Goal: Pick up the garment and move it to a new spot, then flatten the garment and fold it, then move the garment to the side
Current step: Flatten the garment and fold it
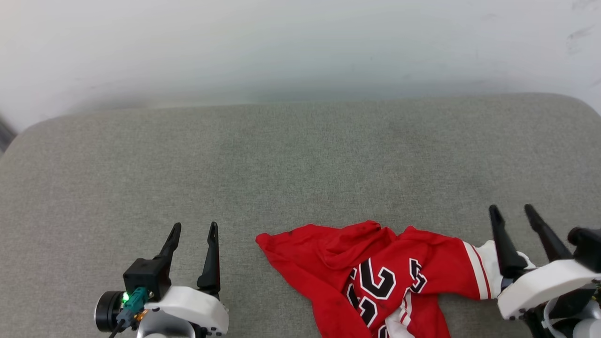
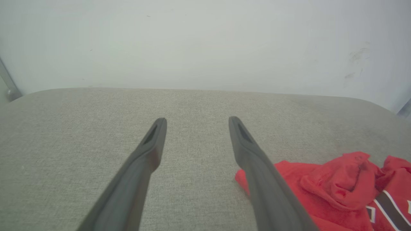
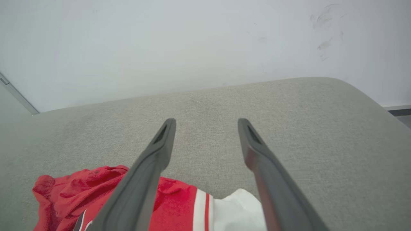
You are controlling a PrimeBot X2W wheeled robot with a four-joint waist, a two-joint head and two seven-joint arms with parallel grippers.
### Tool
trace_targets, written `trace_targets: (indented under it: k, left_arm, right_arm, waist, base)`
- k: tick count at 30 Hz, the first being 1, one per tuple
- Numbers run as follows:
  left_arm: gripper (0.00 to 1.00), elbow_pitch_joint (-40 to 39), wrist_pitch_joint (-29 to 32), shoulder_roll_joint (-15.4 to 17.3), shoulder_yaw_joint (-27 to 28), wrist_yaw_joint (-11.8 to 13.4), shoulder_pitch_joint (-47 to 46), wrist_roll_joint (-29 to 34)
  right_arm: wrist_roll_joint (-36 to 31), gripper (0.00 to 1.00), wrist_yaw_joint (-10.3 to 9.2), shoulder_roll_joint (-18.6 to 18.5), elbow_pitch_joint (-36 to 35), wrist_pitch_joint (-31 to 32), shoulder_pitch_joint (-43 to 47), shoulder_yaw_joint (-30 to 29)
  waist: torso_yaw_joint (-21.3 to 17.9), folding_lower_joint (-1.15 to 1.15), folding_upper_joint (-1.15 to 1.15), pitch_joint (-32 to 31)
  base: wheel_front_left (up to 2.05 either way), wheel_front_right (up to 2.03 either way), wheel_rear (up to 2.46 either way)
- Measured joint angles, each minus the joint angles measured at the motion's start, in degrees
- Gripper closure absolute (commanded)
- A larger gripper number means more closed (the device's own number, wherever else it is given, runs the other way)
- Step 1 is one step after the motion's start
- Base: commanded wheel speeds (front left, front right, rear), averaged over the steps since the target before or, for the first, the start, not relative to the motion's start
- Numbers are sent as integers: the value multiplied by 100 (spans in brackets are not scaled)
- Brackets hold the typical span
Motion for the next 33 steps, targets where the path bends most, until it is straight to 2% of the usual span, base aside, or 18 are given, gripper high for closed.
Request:
trace_targets:
  k: [6,10,17,25,33]
  left_arm:
    - [0,-133,190,118,34,151,236,4]
    - [0,-267,559,238,-20,172,292,-5]
    - [0,-331,2121,218,-486,-165,73,-400]
    - [0,-213,3866,213,-1099,-533,-366,-713]
    - [0,-9,4965,314,-1475,-670,-647,-806]
  right_arm:
    - [-182,0,0,107,-606,211,469,357]
    - [-188,0,1,191,-861,361,692,570]
    - [-186,0,0,258,-1123,552,868,643]
    - [-126,0,1,247,-1222,657,840,672]
    - [-22,0,0,265,-1169,569,633,677]
  waist:
    - [-56,0,0,-217]
    - [-182,-1,0,-320]
    - [-335,0,0,-320]
    - [-524,0,0,-18]
    - [-742,0,0,438]
  base:
    - [0,0,0]
    - [0,0,0]
    - [0,0,0]
    - [0,0,0]
    - [0,0,0]
